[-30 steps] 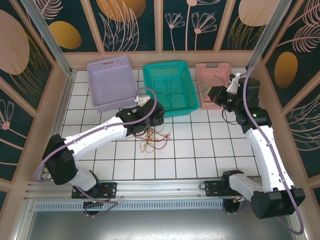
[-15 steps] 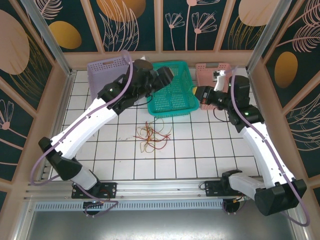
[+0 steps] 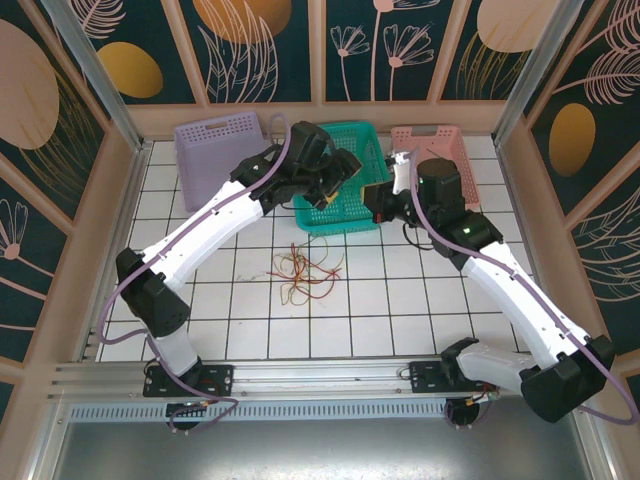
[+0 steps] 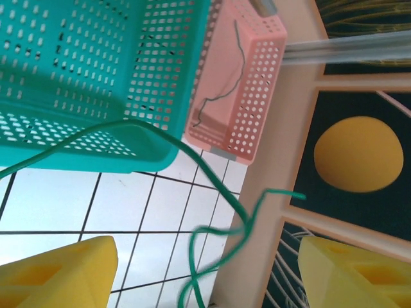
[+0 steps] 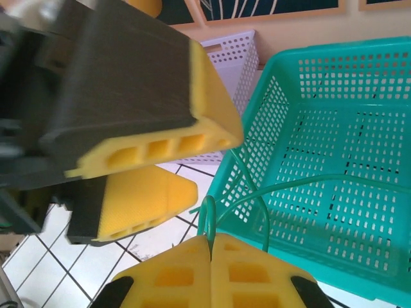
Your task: Untangle the cables
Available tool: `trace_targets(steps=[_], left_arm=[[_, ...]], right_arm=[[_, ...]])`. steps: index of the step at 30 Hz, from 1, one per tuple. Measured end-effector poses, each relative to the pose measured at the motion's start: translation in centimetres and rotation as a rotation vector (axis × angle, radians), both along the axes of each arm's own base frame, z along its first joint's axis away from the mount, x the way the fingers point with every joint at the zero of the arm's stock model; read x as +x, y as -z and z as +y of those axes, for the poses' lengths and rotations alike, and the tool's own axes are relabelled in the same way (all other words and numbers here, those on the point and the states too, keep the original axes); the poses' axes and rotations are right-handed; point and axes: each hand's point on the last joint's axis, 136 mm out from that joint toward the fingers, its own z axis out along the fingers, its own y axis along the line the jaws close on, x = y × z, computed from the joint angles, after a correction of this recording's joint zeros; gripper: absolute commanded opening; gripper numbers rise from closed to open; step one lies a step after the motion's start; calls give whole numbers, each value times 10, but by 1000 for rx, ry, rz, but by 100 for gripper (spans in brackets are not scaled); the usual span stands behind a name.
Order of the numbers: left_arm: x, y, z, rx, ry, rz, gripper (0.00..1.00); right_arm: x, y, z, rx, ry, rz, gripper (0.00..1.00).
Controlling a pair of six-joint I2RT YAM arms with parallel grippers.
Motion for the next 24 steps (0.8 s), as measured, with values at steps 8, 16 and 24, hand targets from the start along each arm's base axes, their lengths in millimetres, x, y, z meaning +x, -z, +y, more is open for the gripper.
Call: trace_targets(steps=[8, 16, 24], left_arm=[[11, 26, 17, -103, -125, 79, 64], [29, 29, 30, -145, -184, 68, 19], [48, 21, 53, -96, -191, -4, 0]], right_arm=[[-12, 10, 14, -24, -48, -14, 0], [-21, 12, 17, -26, -73, -15, 0], [-39, 17, 20, -27, -123, -1, 0]])
